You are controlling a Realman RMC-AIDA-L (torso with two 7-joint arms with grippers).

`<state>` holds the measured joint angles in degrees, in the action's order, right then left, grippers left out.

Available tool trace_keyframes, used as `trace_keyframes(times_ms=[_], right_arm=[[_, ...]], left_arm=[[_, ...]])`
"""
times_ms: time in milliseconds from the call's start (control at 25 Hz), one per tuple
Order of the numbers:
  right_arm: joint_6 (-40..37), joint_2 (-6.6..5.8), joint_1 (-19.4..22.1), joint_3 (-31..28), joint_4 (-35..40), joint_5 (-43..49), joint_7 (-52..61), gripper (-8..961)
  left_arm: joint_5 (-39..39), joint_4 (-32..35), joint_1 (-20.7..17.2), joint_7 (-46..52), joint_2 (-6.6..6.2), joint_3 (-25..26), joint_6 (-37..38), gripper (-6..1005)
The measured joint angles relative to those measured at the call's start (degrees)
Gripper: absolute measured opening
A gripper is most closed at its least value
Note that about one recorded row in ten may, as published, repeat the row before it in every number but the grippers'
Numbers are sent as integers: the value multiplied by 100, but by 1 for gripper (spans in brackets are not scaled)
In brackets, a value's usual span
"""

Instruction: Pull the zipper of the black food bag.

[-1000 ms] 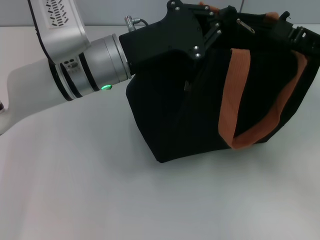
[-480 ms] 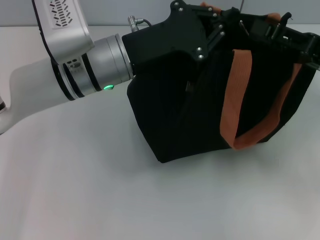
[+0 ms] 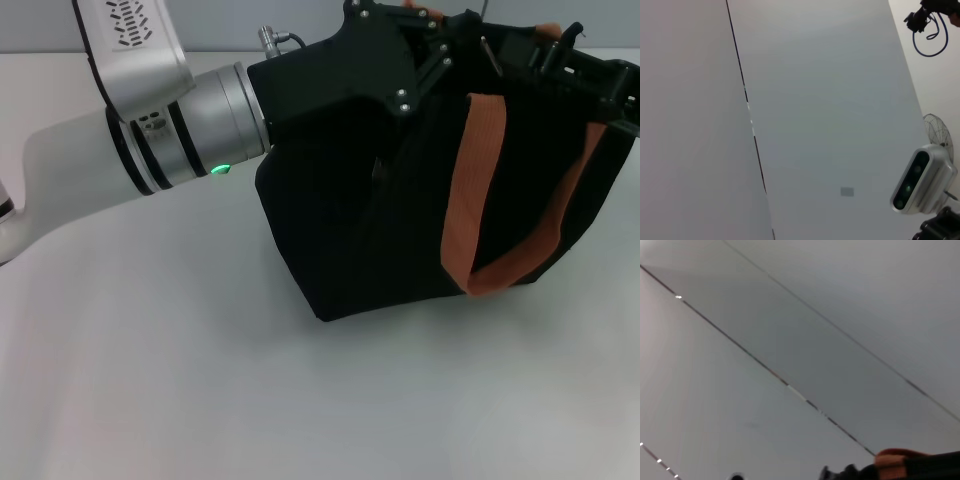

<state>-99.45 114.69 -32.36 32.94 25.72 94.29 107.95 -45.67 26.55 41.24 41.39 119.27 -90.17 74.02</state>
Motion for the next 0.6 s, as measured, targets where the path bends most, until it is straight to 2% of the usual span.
trace_keyframes(times_ms=[480,600], right_arm=[[5,-40,-53,56,-36,30,242,568],[41,-90,-110,58,-24,316,608,567]], left_arm=[[-4,8,7,0,0,0,-28,30],[-7,8,7,-2,0,0,-29,30]])
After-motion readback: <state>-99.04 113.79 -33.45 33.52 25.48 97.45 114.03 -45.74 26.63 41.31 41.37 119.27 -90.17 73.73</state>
